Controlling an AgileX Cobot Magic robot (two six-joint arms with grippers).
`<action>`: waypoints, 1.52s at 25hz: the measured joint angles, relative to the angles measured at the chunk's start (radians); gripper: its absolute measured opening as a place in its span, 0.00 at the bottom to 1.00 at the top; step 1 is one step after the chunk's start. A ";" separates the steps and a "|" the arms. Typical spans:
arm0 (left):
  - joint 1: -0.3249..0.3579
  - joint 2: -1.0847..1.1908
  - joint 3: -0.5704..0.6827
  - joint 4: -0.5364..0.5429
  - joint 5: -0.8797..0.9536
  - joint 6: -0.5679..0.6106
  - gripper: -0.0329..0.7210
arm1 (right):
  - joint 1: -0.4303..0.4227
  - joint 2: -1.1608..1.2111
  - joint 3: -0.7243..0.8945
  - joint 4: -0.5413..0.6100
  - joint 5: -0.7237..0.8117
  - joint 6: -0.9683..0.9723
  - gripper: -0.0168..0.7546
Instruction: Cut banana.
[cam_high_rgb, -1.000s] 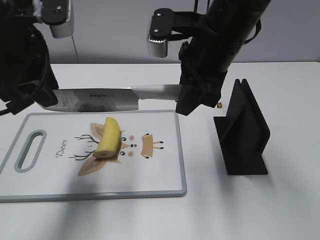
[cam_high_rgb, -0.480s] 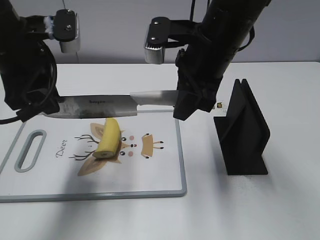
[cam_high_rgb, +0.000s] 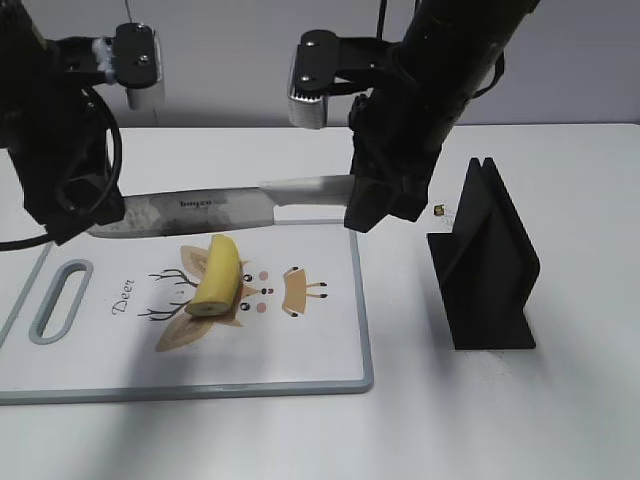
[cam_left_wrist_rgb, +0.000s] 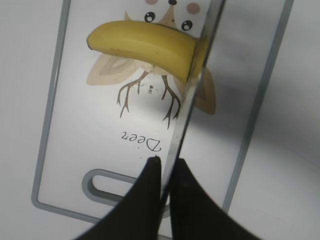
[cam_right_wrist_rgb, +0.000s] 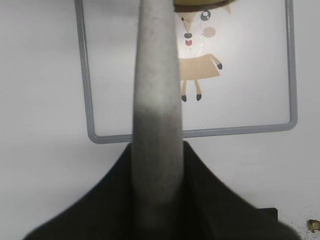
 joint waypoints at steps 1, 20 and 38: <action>-0.001 0.000 0.008 0.002 -0.005 -0.011 0.06 | 0.000 0.005 0.000 0.000 0.000 0.000 0.23; -0.003 0.021 0.191 0.008 -0.223 -0.058 0.07 | 0.002 0.177 -0.007 -0.034 -0.024 -0.016 0.24; -0.003 0.088 0.202 -0.012 -0.280 -0.058 0.07 | 0.002 0.243 -0.008 -0.058 -0.056 -0.017 0.24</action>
